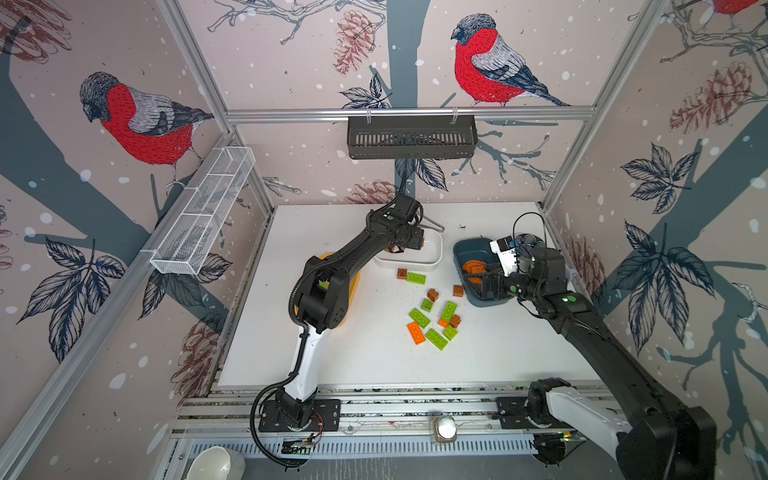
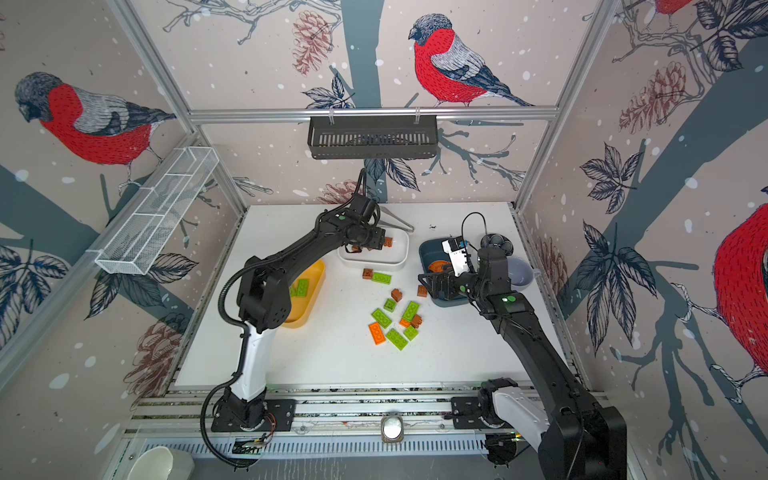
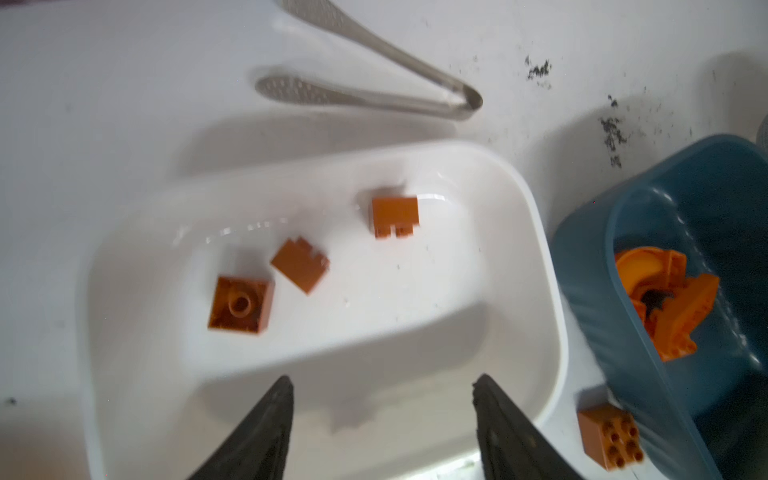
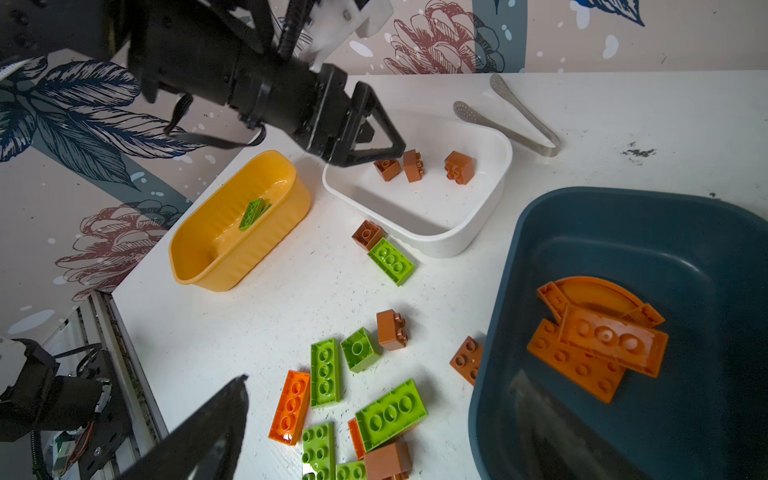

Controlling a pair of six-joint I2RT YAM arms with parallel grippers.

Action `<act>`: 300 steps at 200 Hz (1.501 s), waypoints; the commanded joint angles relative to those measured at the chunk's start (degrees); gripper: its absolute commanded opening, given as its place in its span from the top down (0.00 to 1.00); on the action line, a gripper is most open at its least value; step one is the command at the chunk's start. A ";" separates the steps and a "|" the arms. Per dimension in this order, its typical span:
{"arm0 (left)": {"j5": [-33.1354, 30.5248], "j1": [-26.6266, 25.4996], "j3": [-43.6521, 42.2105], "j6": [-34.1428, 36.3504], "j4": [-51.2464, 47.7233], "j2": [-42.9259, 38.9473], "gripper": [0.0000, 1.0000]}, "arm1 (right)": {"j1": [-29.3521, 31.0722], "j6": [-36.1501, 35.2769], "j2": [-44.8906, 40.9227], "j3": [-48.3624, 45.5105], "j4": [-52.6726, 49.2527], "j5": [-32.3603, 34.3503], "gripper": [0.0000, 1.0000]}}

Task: Sort the legos into containers by color
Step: 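Carry the brown brick into the white tray and open the left gripper, then lower the left gripper onto a brown brick beside the white tray and grasp it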

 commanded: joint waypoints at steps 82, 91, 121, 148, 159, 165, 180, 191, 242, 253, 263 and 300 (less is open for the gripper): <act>-3.56 -3.96 -31.98 -16.28 13.96 -16.63 0.43 | 0.23 -0.36 0.10 -1.34 2.26 -1.59 0.01; -3.44 -3.99 -32.82 -16.42 15.56 -16.28 0.43 | 0.32 -0.42 -0.05 -1.50 2.20 -1.59 0.01; -6.49 -4.09 -34.87 -17.06 19.42 -14.99 0.49 | 0.34 -0.18 -0.72 -2.03 2.19 -1.19 0.01; -6.69 -4.16 -35.73 -16.41 22.99 -13.47 0.51 | 0.35 -0.21 -0.90 -2.23 2.05 -1.15 0.01; -7.57 -4.14 -35.51 -16.19 22.93 -12.62 0.51 | 0.32 -0.31 -0.99 -2.10 1.93 -1.04 0.01; -8.35 -4.10 -35.59 -16.33 23.10 -12.42 0.51 | 0.35 -0.31 -1.06 -2.19 1.94 -0.97 0.01; -9.24 -4.00 -36.01 -16.60 24.39 -12.06 0.51 | 0.39 -0.31 -0.93 -2.14 1.94 -0.97 0.01; -9.20 -4.15 -36.13 -15.96 25.47 -11.65 0.52 | 0.39 -0.31 -0.80 -2.18 1.98 -1.14 0.00; -9.94 -4.14 -36.27 -15.16 28.12 -10.11 0.52 | 0.35 -0.25 -0.70 -1.79 1.95 -1.15 0.00; -9.99 -4.16 -36.39 -15.04 28.51 -9.85 0.52 | 0.35 -0.22 -0.71 -1.80 1.96 -1.15 0.01; -10.34 -4.15 -36.45 -14.86 28.78 -9.50 0.52 | 0.35 -0.22 -0.71 -1.85 1.93 -1.15 0.00; -10.89 -4.09 -36.33 -13.93 30.07 -8.37 0.52 | 0.35 -0.37 -0.63 -1.88 1.74 -1.15 0.01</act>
